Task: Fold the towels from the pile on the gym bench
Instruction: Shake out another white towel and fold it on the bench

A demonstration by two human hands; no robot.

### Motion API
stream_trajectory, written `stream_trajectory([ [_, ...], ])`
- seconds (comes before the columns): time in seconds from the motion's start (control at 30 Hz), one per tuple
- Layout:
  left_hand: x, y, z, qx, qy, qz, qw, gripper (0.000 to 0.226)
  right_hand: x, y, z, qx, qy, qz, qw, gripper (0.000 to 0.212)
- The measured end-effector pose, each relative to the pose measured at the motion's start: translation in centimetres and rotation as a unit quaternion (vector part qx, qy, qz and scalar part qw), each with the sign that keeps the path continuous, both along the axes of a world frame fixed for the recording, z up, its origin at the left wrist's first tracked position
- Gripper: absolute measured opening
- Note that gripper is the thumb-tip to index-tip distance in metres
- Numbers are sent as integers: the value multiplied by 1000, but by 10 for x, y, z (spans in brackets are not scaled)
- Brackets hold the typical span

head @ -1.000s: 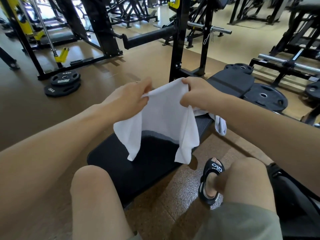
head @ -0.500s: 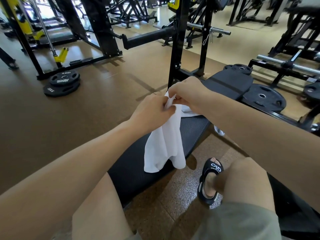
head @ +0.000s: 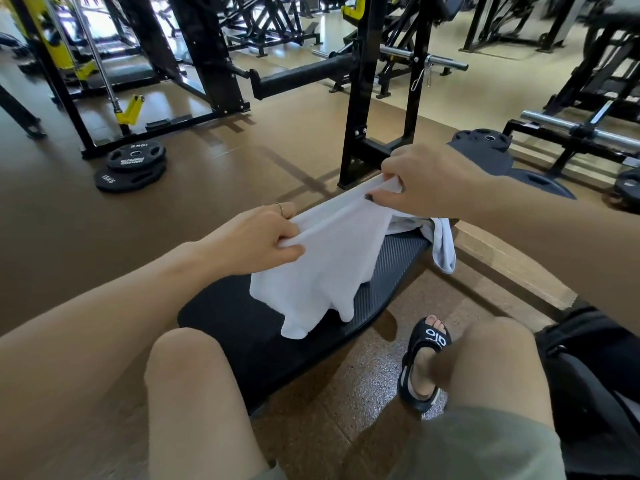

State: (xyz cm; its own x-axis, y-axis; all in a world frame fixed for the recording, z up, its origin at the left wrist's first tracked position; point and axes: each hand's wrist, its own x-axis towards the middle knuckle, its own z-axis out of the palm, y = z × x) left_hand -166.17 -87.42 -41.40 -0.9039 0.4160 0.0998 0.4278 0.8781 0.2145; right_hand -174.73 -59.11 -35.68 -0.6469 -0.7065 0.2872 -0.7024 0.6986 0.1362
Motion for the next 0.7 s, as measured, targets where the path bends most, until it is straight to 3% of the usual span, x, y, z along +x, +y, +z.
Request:
stream_trajectory([
  [0.23, 9, -32, 1, 25, -1, 24, 999, 52, -7, 13, -6, 1, 19, -55, 998, 42],
  [0.43, 6, -42, 9, 125, 25, 49, 991, 49, -13, 32, -23, -36, -39, -130, 990, 39],
  [0.57, 3, -21, 23, 145, 29, 23, 989, 46, -7, 24, -31, -24, -98, -164, 981, 28],
  [0.63, -2, -12, 30, 127, 22, 7, 992, 44, -1, 14, -33, 3, -106, -145, 984, 32],
  [0.7, -7, -4, 37, 102, 9, -10, 995, 43, 13, -5, -31, -79, -192, -68, 976, 38],
])
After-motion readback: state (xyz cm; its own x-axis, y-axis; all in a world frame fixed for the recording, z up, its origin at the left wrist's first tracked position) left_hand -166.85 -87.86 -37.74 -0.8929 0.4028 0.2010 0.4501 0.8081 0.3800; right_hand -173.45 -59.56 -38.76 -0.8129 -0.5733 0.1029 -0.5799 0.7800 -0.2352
